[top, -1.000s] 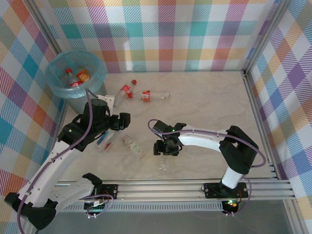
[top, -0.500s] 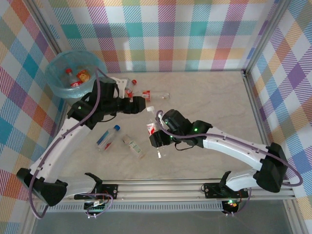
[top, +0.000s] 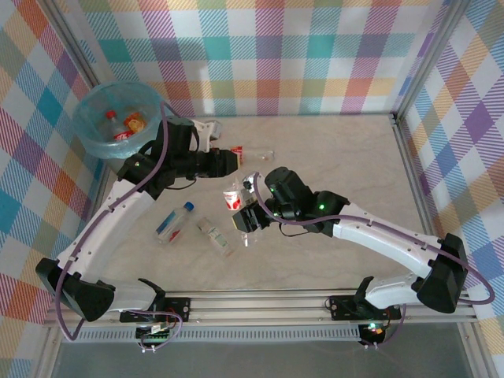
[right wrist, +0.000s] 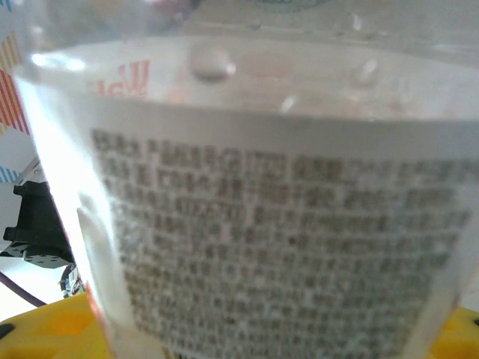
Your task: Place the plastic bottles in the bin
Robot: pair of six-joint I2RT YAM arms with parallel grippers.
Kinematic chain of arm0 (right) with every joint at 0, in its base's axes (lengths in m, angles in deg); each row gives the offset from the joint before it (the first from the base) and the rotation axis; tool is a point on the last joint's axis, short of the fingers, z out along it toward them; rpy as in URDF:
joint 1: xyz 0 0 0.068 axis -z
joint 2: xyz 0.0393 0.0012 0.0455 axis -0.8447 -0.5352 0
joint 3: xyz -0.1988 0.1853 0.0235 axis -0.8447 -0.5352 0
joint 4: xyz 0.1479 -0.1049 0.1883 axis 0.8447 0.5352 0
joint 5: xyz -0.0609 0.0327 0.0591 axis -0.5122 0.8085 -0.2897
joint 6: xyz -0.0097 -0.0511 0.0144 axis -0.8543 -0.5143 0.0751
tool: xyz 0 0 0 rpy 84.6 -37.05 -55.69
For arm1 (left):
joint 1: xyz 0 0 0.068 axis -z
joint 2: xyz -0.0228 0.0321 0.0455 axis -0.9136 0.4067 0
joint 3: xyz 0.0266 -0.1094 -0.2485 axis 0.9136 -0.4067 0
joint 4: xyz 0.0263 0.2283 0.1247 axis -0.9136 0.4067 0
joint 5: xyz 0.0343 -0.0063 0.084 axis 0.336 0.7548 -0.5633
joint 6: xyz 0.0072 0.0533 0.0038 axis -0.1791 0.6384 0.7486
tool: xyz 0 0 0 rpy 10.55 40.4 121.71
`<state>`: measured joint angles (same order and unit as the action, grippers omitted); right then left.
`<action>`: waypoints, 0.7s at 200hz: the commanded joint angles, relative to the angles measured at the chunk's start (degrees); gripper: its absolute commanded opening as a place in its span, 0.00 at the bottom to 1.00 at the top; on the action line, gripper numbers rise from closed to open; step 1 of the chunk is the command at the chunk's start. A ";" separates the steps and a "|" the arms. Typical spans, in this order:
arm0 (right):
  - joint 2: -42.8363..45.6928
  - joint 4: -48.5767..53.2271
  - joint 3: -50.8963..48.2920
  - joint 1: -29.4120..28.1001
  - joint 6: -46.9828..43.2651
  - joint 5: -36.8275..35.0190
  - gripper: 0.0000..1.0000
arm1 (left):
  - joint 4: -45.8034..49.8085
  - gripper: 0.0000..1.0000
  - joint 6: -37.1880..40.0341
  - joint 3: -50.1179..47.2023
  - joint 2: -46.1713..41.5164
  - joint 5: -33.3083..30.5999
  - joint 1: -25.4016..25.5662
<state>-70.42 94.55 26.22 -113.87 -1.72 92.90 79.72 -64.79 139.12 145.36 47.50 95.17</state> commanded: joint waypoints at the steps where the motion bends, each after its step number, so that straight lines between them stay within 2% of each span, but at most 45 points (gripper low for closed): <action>1: 1.52 -2.81 0.80 -0.15 -1.48 1.91 0.64 | -1.87 0.23 -1.59 -0.70 -2.27 0.65 0.54; 35: 1.79 -3.25 0.92 -0.18 -2.01 1.87 0.69 | -1.03 0.03 -2.09 0.50 -2.66 -2.27 0.54; 43: 1.79 -3.14 1.31 -0.18 -2.19 1.39 0.75 | -0.88 0.00 -2.21 1.17 -2.81 -3.42 0.54; 56: 1.62 -3.01 2.35 -0.13 -2.34 -0.32 0.90 | -0.40 0.00 -1.77 3.06 -3.07 -6.13 0.58; 74: 0.58 -3.09 4.97 -0.13 -3.14 -3.19 1.00 | 1.46 0.00 1.75 8.26 -3.27 -11.94 0.39; 99: -2.44 -3.30 11.58 -0.14 -5.57 -5.06 1.00 | 5.56 0.00 8.86 19.30 -2.31 -24.65 -1.06; 115: -4.72 -3.20 16.01 -0.18 -6.17 -6.78 1.00 | 7.11 0.00 12.64 26.69 -0.75 -31.85 -3.81; 140: -8.24 -4.61 21.56 -0.19 -5.11 -7.65 1.00 | 8.38 0.00 17.35 37.46 3.46 -37.48 -9.86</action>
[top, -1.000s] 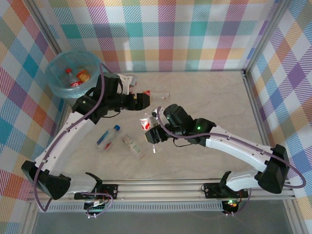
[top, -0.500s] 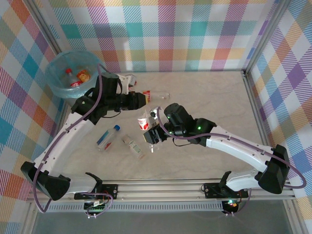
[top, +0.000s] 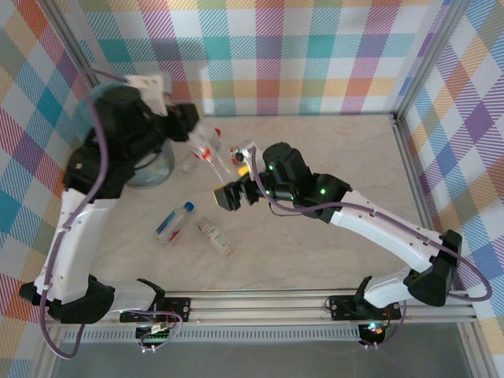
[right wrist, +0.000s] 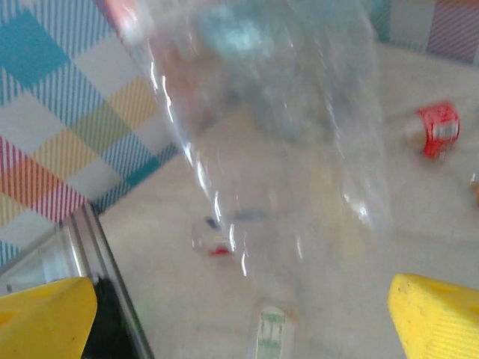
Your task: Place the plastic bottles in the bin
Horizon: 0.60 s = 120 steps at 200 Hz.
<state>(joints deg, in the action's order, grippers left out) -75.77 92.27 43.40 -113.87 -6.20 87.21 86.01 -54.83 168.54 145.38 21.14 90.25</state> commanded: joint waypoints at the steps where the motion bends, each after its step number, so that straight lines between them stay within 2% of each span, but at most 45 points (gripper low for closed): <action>1: -3.06 -2.45 4.53 -0.15 -0.55 -1.93 1.00 | 2.17 0.00 7.49 8.47 3.67 -11.17 -5.33; 33: -7.20 -3.96 8.62 -0.18 2.02 2.25 1.00 | 3.44 0.00 8.46 21.07 11.66 -10.72 -17.36; 70: -10.13 -3.98 10.29 -0.23 6.02 7.69 1.00 | 0.38 0.00 2.13 25.79 19.25 -1.37 -32.57; 92: -10.33 -3.71 9.74 -0.36 7.20 8.70 1.00 | -2.80 0.00 1.68 24.09 21.66 -1.19 -35.90; 120: -9.48 -3.64 7.85 -0.54 7.48 8.44 1.00 | -7.49 0.00 3.34 17.92 22.99 -0.86 -37.41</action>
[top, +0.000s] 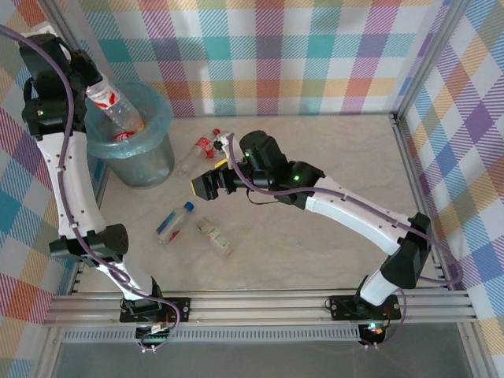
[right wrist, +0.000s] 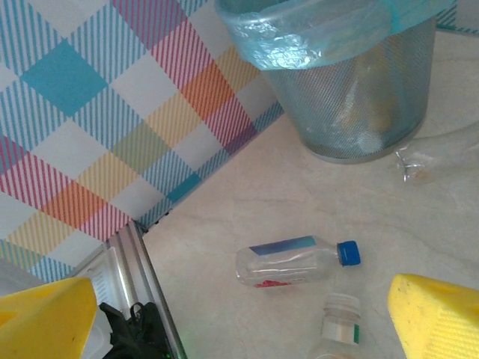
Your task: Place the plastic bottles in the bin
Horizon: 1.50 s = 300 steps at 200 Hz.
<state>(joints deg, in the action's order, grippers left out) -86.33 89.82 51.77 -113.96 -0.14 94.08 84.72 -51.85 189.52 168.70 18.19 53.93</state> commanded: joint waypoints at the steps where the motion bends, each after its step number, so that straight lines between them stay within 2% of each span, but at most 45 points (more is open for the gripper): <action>1: 1.08 -1.18 -0.57 -0.46 1.41 1.55 1.00 | -6.29 0.00 0.43 -3.27 -0.25 2.10 -1.05; 71: 2.39 -0.60 -3.42 -0.52 1.39 1.70 1.00 | -14.26 0.00 1.75 -19.85 1.54 4.21 -2.09; 101: 2.37 -0.57 -4.01 -0.55 1.18 1.88 1.00 | -13.76 0.00 0.89 -21.95 3.82 6.23 -2.78; 119: 2.08 -0.56 -4.03 -0.47 1.19 2.31 1.00 | -12.24 0.05 0.85 -22.19 5.62 7.34 -3.12; 170: 1.14 -0.49 -3.74 -0.47 1.58 3.89 1.00 | -8.96 0.09 1.50 -24.51 8.95 11.04 -4.01; 196: 0.81 -0.58 -3.73 -0.54 2.16 4.34 1.00 | -10.10 0.24 3.24 -28.81 9.05 14.72 -4.04; 230: 0.49 -0.72 -3.70 -0.56 2.78 4.60 0.99 | -10.24 0.39 4.10 -31.74 9.49 15.73 -4.09; 254: 0.39 -0.60 -3.35 -0.66 2.77 4.60 0.99 | -8.97 0.53 4.11 -29.21 9.77 15.55 -4.01; 276: 0.30 -0.20 -2.76 -0.71 2.80 4.27 0.99 | -6.46 0.73 3.61 -23.50 9.77 14.45 -4.02; 300: 0.27 0.65 -1.79 -0.64 2.97 3.52 0.99 | -3.18 0.84 2.62 -16.40 9.20 12.91 -4.01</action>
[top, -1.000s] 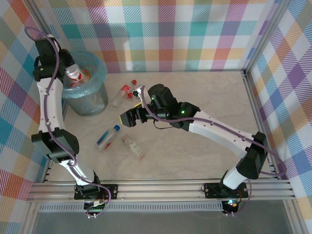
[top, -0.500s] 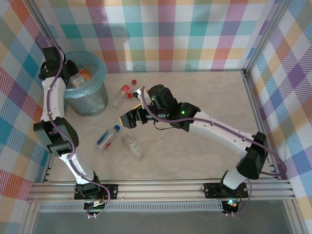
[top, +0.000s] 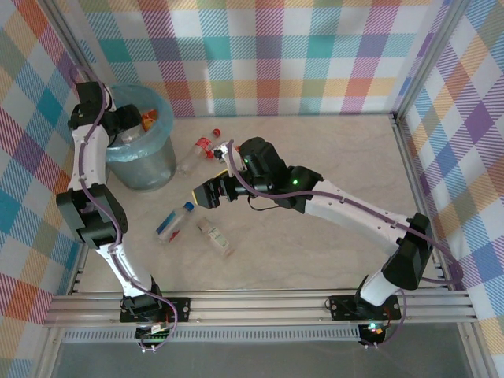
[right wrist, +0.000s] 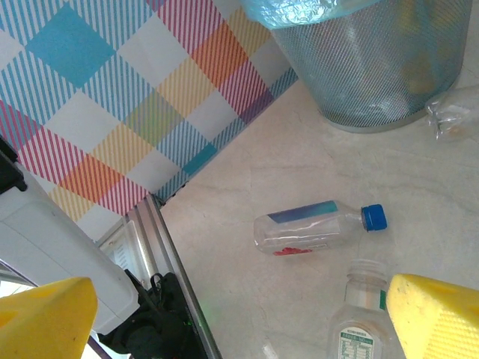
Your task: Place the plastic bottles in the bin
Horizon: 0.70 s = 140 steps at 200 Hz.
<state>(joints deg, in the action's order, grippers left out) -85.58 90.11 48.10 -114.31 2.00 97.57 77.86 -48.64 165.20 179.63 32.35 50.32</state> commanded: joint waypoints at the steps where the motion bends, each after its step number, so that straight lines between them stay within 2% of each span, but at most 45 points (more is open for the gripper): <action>1: -0.46 0.42 1.94 -0.29 0.83 -0.05 0.99 | 3.84 0.84 -0.69 8.20 -1.80 -1.34 -0.45; 21: -0.56 2.51 3.23 -0.29 0.61 -2.61 0.99 | 5.84 0.91 -2.54 12.29 -3.92 -3.41 -0.43; 62: -2.31 9.09 8.06 0.07 -2.87 -7.52 1.00 | 5.00 0.91 -4.91 11.43 -13.84 -4.84 -0.02; 95: -6.43 14.91 11.75 0.56 -5.35 -9.10 1.00 | 2.07 0.90 -3.60 0.78 -25.68 -3.41 3.47; 140: -10.40 16.79 6.91 0.11 -4.47 -6.29 0.96 | 2.43 0.88 0.67 -16.23 -40.49 -4.06 15.30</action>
<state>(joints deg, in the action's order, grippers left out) -93.96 103.31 58.13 -113.87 -1.94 90.06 79.59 -50.72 156.56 143.39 28.79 60.20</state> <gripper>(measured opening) 0.973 0.883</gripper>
